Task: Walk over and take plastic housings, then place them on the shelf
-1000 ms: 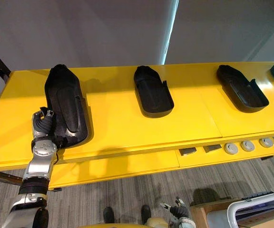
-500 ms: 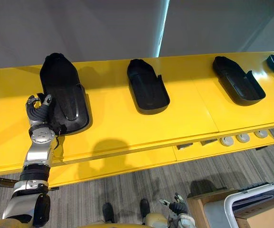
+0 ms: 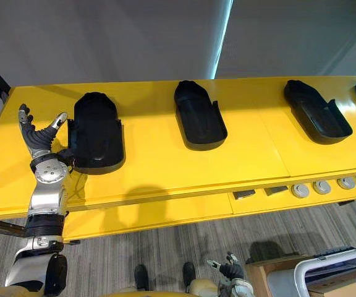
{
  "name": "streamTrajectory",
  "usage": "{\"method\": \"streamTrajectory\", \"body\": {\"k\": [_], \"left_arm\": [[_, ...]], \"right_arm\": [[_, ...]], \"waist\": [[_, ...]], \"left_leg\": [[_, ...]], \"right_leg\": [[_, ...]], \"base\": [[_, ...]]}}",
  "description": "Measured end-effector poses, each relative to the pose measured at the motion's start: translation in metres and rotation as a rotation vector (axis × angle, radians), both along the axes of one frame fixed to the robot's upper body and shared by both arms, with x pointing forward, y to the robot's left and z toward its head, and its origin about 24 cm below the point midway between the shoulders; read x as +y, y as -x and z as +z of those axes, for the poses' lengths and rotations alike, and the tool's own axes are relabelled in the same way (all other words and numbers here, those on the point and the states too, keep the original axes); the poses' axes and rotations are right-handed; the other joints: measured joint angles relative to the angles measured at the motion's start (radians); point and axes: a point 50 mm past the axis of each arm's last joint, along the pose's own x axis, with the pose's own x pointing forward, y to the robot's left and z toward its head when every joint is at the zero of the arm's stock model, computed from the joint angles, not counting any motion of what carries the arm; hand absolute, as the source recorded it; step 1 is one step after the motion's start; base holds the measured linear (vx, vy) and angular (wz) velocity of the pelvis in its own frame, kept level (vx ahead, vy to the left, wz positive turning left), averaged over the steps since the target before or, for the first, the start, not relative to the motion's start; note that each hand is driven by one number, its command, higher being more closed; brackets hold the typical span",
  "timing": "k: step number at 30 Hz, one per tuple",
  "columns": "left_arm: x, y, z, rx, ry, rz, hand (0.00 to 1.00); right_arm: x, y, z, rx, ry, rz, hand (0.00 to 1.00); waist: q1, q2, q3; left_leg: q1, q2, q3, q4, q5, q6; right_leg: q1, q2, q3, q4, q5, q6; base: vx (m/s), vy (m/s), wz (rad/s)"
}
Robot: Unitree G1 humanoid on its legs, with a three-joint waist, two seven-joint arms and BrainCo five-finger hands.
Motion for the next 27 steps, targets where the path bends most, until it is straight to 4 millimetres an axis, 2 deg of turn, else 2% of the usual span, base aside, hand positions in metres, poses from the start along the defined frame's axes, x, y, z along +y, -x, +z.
{"method": "streamTrajectory", "body": {"k": [2, 4, 5, 8, 11, 13, 17, 20, 27], "left_arm": [[-0.005, 0.003, 0.006, -0.031, -0.024, -0.013, 0.00], [-0.019, 0.012, 0.013, -0.087, -0.078, -0.059, 0.00], [-0.034, 0.021, 0.013, -0.117, -0.113, -0.107, 1.00], [-0.065, 0.045, 0.006, -0.148, -0.169, -0.213, 1.00], [-0.087, 0.071, -0.011, -0.110, -0.215, -0.294, 1.00], [-0.094, 0.084, -0.022, -0.067, -0.251, -0.323, 1.00], [-0.103, 0.102, -0.045, 0.039, -0.294, -0.386, 1.00], [-0.102, 0.110, -0.058, 0.106, -0.287, -0.403, 1.00], [-0.109, 0.110, -0.087, 0.232, -0.249, -0.464, 1.00]], "right_arm": [[0.000, 0.000, 0.000, 0.000, 0.000, 0.000, 0.00], [0.000, 0.000, 0.000, 0.000, 0.000, -0.001, 0.00], [0.000, 0.001, 0.000, 0.002, 0.000, -0.001, 0.00], [-0.001, 0.004, -0.002, 0.012, -0.002, -0.005, 0.00], [-0.001, 0.006, -0.003, 0.017, -0.002, -0.008, 0.00], [-0.002, 0.006, -0.003, 0.013, 0.001, -0.008, 0.00], [-0.002, 0.007, -0.003, 0.010, 0.004, -0.008, 0.00], [0.002, 0.006, -0.003, 0.008, 0.002, 0.017, 0.00], [0.006, 0.007, -0.004, 0.015, -0.004, 0.032, 0.00]], "waist": [[0.000, 0.000, 0.000], [0.001, 0.000, 0.000], [0.005, 0.000, 0.000], [0.017, 0.000, 0.000], [0.022, 0.000, 0.000], [0.025, 0.000, 0.000], [0.050, 0.000, 0.000], [0.053, -0.001, -0.001], [0.071, -0.002, -0.013]], "left_leg": [[0.000, 0.000, -0.003, 0.000, 0.000, 0.000], [0.002, -0.001, -0.006, 0.000, 0.000, 0.000], [0.004, -0.001, -0.010, 0.000, 0.000, 0.000], [0.004, -0.001, -0.010, 0.000, 0.000, 0.000], [0.004, 0.002, -0.010, 0.000, 0.000, 0.000], [0.004, 0.003, -0.010, 0.000, 0.000, -0.001], [0.011, 0.002, -0.007, 0.000, 0.000, 0.000], [0.026, 0.002, -0.008, 0.000, 0.000, 0.000], [0.027, -0.006, -0.011, -0.001, -0.001, 0.000]], "right_leg": [[0.002, 0.000, -0.004, -0.001, 0.000, 0.000], [0.005, 0.000, -0.006, -0.001, -0.001, 0.001], [0.008, -0.002, -0.006, -0.001, -0.002, 0.001], [0.008, -0.005, -0.004, -0.001, -0.002, 0.001], [0.008, -0.003, -0.001, 0.000, -0.002, 0.001], [0.008, -0.002, -0.001, 0.000, -0.002, 0.002], [0.013, -0.003, 0.000, 0.002, -0.004, 0.005], [0.029, -0.006, -0.003, 0.004, -0.010, 0.015], [0.036, -0.020, -0.020, 0.003, -0.024, 0.035]], "base": [[0.02, -0.007, 0.06], [0.02, -0.004, 0.05], [0.02, 0.003, 0.05], [0.00, 0.000, 0.00], [0.00, 0.000, 0.00], [0.00, 0.000, 0.00], [0.00, 0.000, 0.00], [0.01, 0.000, 0.01], [0.01, 0.010, 0.07]]}}
